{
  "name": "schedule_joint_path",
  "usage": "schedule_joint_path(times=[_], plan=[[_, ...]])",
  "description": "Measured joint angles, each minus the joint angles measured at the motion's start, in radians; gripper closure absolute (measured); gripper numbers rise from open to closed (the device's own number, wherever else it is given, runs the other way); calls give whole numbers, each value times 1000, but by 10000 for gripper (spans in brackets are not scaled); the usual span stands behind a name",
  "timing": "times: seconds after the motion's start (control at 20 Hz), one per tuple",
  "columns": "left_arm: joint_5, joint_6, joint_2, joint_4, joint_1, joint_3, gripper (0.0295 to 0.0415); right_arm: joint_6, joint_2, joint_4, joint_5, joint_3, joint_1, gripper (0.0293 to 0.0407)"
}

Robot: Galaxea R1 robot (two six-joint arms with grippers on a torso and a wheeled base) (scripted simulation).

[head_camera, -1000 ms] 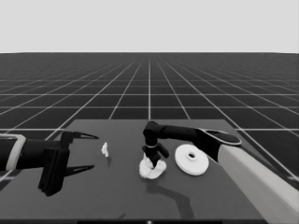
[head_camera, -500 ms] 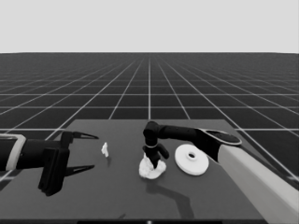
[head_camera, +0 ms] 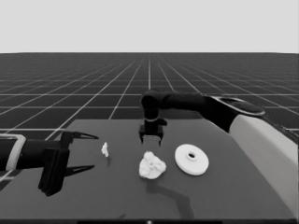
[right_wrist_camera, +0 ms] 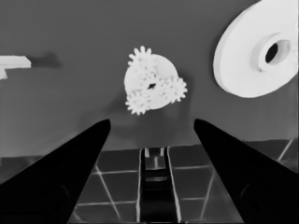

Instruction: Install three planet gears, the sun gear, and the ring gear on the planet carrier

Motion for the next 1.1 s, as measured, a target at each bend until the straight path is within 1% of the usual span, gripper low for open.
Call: schedule_joint_path(times=[0.25,0.3,0.35,0.4,0.45,0.5,0.6,0.75,0.8,0.85,0.9,0.95,1.0,1.1], plan=[[0,0,0,0,0,0,326,-80,3,24,-1,-14,22,315],[0,0,0,0,0,0,326,-486,-267,-277,165,446,-130,294],[0,0,0,0,0,0,326,-741,-689,-459,262,805,-328,305],[0,0,0,0,0,0,326,-891,-952,-565,319,1017,-437,311],[0,0,0,0,0,0,326,-979,-1100,-628,353,1143,-496,314],[0,0,0,0,0,0,326,-1031,-1184,-665,373,1218,-529,315],[0,0,0,0,0,0,326,-1080,-1260,-700,392,1288,-557,315],[0,0,0,0,0,0,326,-1100,-1290,-715,401,1316,-569,315],[0,0,0,0,0,0,326,-693,-1062,-224,144,1117,-193,303],[0,0,0,0,0,0,326,-548,-868,-9,91,800,22,308],[0,0,0,0,0,0,326,-512,-745,31,43,549,56,311],[0,0,0,0,0,0,326,-504,-664,42,9,375,60,313],[0,0,0,0,0,0,326,-508,-610,44,-12,259,61,314],[0,0,0,0,0,0,326,-519,-552,43,-33,135,59,315]])
